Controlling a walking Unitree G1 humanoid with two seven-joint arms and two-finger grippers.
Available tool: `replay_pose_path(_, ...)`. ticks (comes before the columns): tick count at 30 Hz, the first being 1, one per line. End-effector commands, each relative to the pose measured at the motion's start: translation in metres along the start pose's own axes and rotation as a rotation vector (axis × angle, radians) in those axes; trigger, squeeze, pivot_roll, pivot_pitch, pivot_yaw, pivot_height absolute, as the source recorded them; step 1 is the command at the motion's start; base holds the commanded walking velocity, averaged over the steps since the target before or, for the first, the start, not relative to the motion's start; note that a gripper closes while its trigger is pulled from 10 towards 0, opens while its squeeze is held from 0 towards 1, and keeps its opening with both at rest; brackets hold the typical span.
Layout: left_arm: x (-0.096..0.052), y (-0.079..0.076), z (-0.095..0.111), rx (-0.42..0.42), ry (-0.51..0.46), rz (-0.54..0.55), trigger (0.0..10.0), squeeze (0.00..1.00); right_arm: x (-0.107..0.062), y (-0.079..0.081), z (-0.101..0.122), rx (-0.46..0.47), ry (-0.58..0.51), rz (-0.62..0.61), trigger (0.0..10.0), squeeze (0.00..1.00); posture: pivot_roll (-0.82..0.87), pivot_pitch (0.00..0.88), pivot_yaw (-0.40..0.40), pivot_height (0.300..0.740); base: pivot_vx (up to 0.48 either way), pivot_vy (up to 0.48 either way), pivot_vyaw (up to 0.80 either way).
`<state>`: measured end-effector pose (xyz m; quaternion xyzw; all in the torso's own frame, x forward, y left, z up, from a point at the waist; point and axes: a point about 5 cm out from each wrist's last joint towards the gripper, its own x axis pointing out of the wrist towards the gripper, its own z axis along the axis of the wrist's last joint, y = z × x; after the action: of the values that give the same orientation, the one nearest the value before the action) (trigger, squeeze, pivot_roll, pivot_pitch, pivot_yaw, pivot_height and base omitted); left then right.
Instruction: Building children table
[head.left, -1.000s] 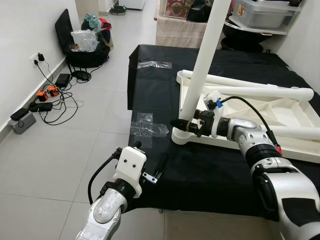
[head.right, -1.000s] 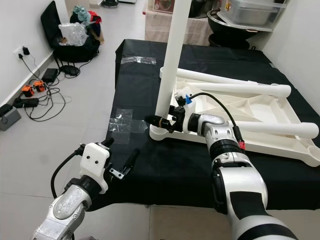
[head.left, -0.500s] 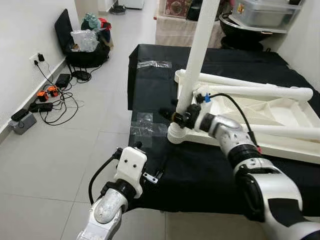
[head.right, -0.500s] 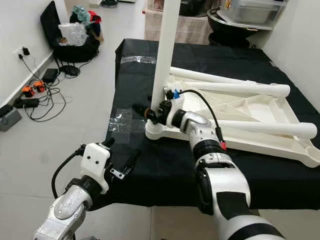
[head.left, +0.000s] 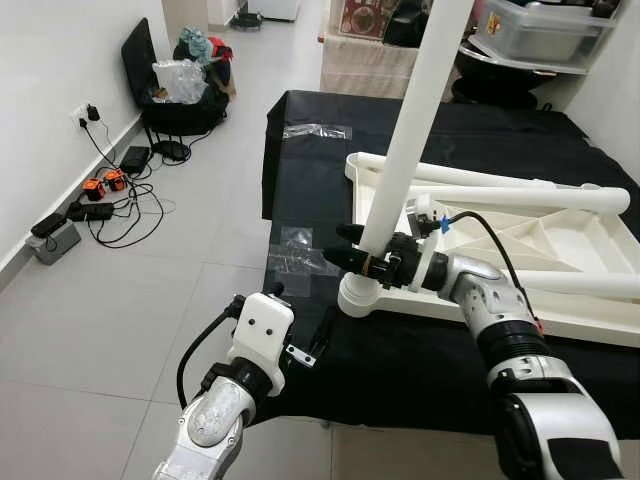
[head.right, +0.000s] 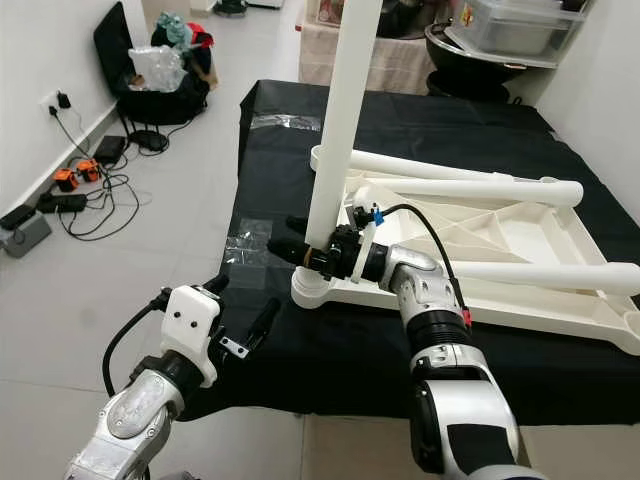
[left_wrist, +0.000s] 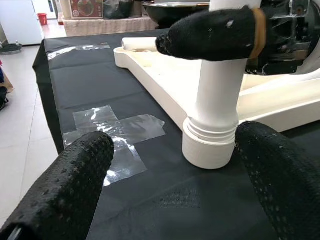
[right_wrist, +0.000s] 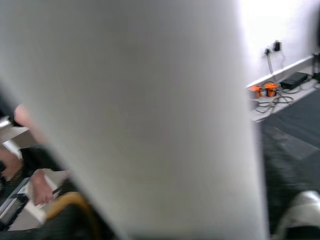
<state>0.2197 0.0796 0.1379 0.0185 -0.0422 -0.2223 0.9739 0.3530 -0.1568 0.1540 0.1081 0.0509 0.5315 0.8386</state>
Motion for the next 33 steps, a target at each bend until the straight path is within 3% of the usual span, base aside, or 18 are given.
replay_pose_path(1,0.000,-0.001,-0.001,0.001,0.003,-0.004,10.0,0.00,-0.002,0.000,-0.010,0.023,0.036,-0.005,0.0,0.00,0.09,0.025,-0.101,0.740,0.000,0.000,0.00)
replay_pose_path(3,0.000,0.000,-0.001,0.003,0.003,-0.003,10.0,0.00,-0.001,-0.007,-0.011,0.005,0.037,-0.115,0.0,0.00,0.09,0.024,-0.100,0.740,0.000,0.000,0.00)
replay_pose_path(7,0.000,0.000,-0.001,0.005,0.003,-0.003,10.0,0.00,0.000,-0.011,-0.010,-0.022,0.039,-0.196,0.0,0.00,0.09,0.024,-0.100,0.740,0.000,0.000,0.00)
replay_pose_path(8,0.000,0.000,-0.002,0.005,0.004,-0.002,10.0,0.00,-0.003,-0.024,-0.004,-0.080,0.038,-0.424,0.0,0.00,0.09,0.023,-0.100,0.740,0.000,0.000,0.00)
replay_pose_path(9,0.000,0.000,-0.002,0.005,0.004,-0.002,10.0,0.00,-0.003,-0.024,-0.004,-0.080,0.038,-0.424,0.0,0.00,0.09,0.023,-0.100,0.740,0.000,0.000,0.00)
replay_pose_path(10,0.000,0.000,-0.002,0.006,0.005,-0.002,10.0,0.00,-0.010,-0.036,0.002,-0.102,0.005,-0.671,0.0,0.00,0.08,0.024,-0.097,0.740,0.000,0.000,0.00)
replay_pose_path(11,0.000,0.000,-0.002,0.006,0.006,-0.002,10.0,0.00,-0.017,-0.042,0.006,-0.109,-0.020,-0.830,0.0,0.00,0.08,0.024,-0.097,0.740,0.000,0.000,0.00)
replay_pose_path(12,0.000,0.000,-0.002,0.006,0.006,-0.002,10.0,0.00,-0.017,-0.042,0.006,-0.109,-0.020,-0.830,0.0,0.00,0.08,0.024,-0.097,0.740,0.000,0.000,0.00)
replay_pose_path(14,0.000,0.001,-0.002,0.006,0.007,-0.003,10.0,0.00,-0.034,-0.045,0.011,-0.154,-0.084,-1.126,0.0,0.00,0.08,0.025,-0.095,0.740,0.000,0.000,0.00)
replay_pose_path(16,0.000,0.001,-0.002,0.006,0.007,-0.003,10.0,0.00,-0.034,-0.045,0.011,-0.154,-0.084,-1.126,0.0,0.00,0.08,0.025,-0.095,0.740,0.000,0.000,0.00)
replay_pose_path(19,0.000,0.001,-0.002,0.006,0.008,-0.004,10.0,0.00,-0.040,-0.043,0.012,-0.185,-0.104,-1.228,0.0,0.00,0.08,0.025,-0.095,0.740,0.000,0.000,0.00)
replay_pose_path(21,0.000,0.001,-0.002,0.006,0.010,-0.005,10.0,0.00,-0.054,-0.032,0.007,-0.237,-0.134,-1.439,0.0,0.00,0.08,0.026,-0.093,0.740,0.000,0.000,0.00)
replay_pose_path(24,0.000,0.001,-0.002,0.005,0.010,-0.006,10.0,0.00,-0.052,-0.029,0.004,-0.228,-0.128,-1.460,0.0,0.00,0.08,0.026,-0.092,0.740,0.000,0.000,0.00)
replay_pose_path(25,0.000,0.001,-0.002,0.005,0.010,-0.006,10.0,0.00,-0.046,-0.028,0.002,-0.212,-0.129,-1.442,10.0,0.00,0.08,0.026,-0.092,0.740,0.000,0.000,0.00)
replay_pose_path(28,0.000,0.001,-0.002,0.005,0.010,-0.007,10.0,0.00,-0.036,-0.029,0.003,-0.215,-0.131,-1.393,10.0,0.00,0.08,0.024,-0.094,0.740,0.000,0.000,0.00)
replay_pose_path(29,0.001,0.001,-0.003,0.005,0.010,-0.007,10.0,0.00,-0.030,-0.030,0.005,-0.226,-0.131,-1.360,10.0,0.04,0.08,0.024,-0.095,0.740,0.000,0.000,0.00)
replay_pose_path(30,0.001,0.001,-0.003,0.004,0.010,-0.007,10.0,0.00,-0.023,-0.030,0.008,-0.246,-0.139,-1.326,10.0,1.00,0.08,0.024,-0.098,0.740,0.000,0.000,0.00)
replay_pose_path(33,0.001,0.001,-0.003,0.004,0.010,-0.007,10.0,0.00,-0.023,-0.030,0.008,-0.246,-0.139,-1.326,10.0,1.00,0.08,0.024,-0.098,0.740,0.000,0.000,0.00)
